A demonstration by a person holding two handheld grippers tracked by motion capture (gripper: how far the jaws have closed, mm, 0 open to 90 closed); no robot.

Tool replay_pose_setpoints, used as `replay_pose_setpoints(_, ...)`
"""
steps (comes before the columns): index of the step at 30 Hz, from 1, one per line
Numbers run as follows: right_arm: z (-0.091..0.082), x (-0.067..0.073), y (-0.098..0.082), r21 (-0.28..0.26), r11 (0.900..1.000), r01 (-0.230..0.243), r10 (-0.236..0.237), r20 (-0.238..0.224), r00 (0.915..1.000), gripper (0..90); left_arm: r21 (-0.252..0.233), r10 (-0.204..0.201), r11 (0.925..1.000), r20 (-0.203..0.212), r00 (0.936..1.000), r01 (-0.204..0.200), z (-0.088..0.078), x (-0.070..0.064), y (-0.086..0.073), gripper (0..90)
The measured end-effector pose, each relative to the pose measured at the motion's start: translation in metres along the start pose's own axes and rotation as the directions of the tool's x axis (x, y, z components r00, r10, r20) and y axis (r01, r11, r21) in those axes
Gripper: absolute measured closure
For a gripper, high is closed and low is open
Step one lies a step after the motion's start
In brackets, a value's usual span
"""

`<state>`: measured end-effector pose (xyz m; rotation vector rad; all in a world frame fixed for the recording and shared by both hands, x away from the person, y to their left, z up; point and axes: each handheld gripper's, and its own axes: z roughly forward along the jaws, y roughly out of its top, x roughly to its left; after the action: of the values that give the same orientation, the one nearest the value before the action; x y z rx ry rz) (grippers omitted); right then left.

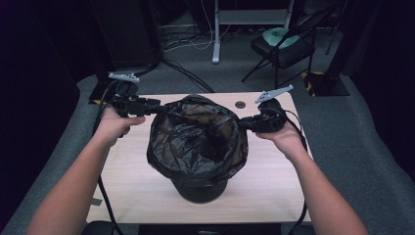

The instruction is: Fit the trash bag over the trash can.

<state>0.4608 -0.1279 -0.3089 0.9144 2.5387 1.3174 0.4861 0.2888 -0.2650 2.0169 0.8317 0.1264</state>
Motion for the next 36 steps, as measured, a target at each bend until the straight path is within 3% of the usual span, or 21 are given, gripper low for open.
replay_pose_setpoints(3,-0.003,0.001,0.002,-0.015,1.000,0.003,-0.003,-0.002,1.0000,69.1,0.003,0.013,0.9999,0.019,0.9997,-0.014,0.004,0.002,0.001,64.7)
replay_pose_setpoints(6,-0.005,0.004,0.004,-0.015,1.000,0.022,-0.022,-0.016,0.9996,79.1,-0.007,0.025,0.9997,0.022,0.9994,-0.025,0.004,0.002,0.000,76.0)
replay_pose_setpoints(9,-0.006,0.006,0.005,-0.020,0.999,0.043,-0.043,-0.013,0.9990,86.7,-0.022,0.031,0.9993,-0.009,0.9995,-0.031,0.003,0.003,0.001,84.5)
replay_pose_setpoints(12,-0.006,0.006,0.006,-0.023,0.999,0.047,-0.047,0.008,0.9989,88.7,-0.020,0.028,0.9994,-0.032,0.9991,-0.028,0.001,0.006,0.000,89.3)
replay_pose_setpoints(16,-0.004,0.002,0.006,-0.018,0.999,0.037,-0.037,0.017,0.9992,88.9,0.017,0.012,0.9998,-0.074,0.9972,-0.011,0.004,0.012,-0.007,89.7)
replay_pose_setpoints(20,0.005,0.002,0.002,0.008,0.999,0.038,-0.038,0.022,0.9990,88.9,0.043,-0.011,0.9990,-0.071,0.9974,0.014,0.010,0.018,-0.020,89.7)
replay_pose_setpoints(24,0.019,0.002,-0.005,0.065,0.997,0.041,-0.042,0.022,0.9989,89.0,0.039,-0.040,0.9984,-0.054,0.9977,0.042,0.015,0.020,-0.034,89.7)
replay_pose_setpoints(29,0.030,0.004,-0.018,0.131,0.991,0.039,-0.042,0.021,0.9989,89.1,0.035,-0.020,0.9992,-0.056,0.9982,0.022,0.011,0.015,-0.045,89.7)
replay_pose_setpoints(36,0.035,0.005,-0.042,0.163,0.986,0.017,-0.020,0.014,0.9997,89.1,0.006,-0.008,0.9999,-0.058,0.9983,0.008,-0.001,0.006,-0.058,89.5)
